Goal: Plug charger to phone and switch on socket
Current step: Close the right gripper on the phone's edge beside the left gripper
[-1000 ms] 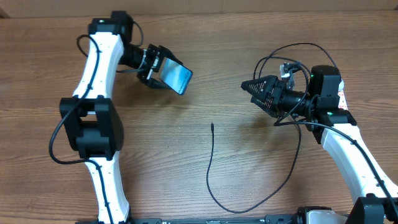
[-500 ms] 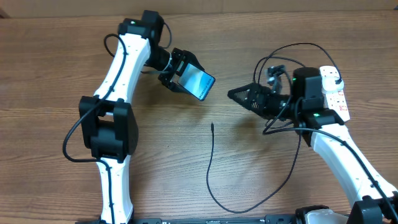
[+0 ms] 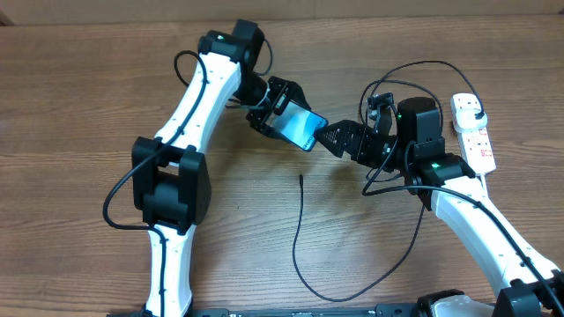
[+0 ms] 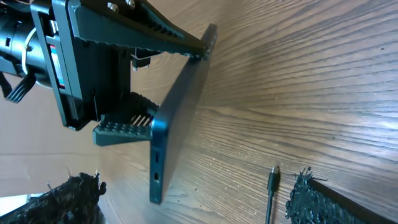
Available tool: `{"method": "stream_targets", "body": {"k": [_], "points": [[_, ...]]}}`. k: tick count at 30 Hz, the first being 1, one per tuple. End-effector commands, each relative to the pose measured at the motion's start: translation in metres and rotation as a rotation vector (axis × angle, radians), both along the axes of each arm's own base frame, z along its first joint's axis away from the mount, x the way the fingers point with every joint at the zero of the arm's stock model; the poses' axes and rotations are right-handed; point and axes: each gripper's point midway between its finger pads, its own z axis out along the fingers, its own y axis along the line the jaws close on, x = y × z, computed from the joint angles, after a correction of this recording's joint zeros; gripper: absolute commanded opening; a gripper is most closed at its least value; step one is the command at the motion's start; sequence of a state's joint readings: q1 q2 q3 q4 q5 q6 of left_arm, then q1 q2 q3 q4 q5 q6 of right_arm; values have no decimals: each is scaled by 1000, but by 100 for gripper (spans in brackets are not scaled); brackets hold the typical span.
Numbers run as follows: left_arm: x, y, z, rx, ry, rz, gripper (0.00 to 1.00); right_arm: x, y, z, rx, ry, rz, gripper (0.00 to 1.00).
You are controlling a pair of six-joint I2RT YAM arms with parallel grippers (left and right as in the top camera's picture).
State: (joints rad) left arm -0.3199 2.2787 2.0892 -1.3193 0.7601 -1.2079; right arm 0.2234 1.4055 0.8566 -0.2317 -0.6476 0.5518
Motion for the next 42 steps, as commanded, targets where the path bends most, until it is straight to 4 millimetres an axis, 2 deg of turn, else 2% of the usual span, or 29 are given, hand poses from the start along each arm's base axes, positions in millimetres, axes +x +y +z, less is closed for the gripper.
{"method": "stream_targets", "body": {"k": [1, 15, 28, 31, 35, 42], "points": [[3, -9, 5, 15, 19, 47, 4, 9, 0, 10, 4, -17, -33, 100], [-7, -46, 5, 34, 41, 72, 4, 14, -10, 2, -27, 25, -117, 100], [-22, -68, 5, 33, 55, 43, 5, 15, -19, -7, -75, 45, -165, 100], [-25, -73, 6, 33, 58, 41, 4, 16, -20, -8, -80, 45, -171, 95], [-25, -79, 6, 26, 46, 39, 4, 16, -21, -8, -75, 59, -184, 82], [-25, -80, 6, 25, 47, 38, 4, 16, -22, -9, -76, 67, -193, 66]]}}
